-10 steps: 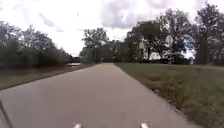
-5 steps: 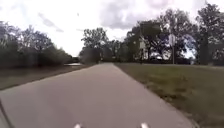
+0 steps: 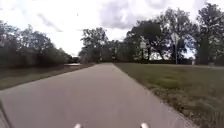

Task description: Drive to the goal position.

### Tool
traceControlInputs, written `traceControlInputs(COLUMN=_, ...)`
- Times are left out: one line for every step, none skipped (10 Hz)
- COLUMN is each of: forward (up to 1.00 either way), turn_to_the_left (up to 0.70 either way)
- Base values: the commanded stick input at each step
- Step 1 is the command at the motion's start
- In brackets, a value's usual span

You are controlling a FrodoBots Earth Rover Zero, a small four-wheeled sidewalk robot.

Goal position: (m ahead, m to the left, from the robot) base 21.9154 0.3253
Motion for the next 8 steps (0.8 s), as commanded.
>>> traceControlInputs(forward=1.0, turn_to_the_left=0.0)
traceControlInputs(forward=1.0, turn_to_the_left=0.0)
traceControlInputs(forward=1.0, turn_to_the_left=0.0)
traceControlInputs(forward=1.0, turn_to_the_left=0.0)
traceControlInputs(forward=1.0, turn_to_the_left=0.0)
traceControlInputs(forward=1.0, turn_to_the_left=0.0)
traceControlInputs(forward=1.0, turn_to_the_left=0.0)
traceControlInputs(forward=1.0, turn_to_the_left=0.0)
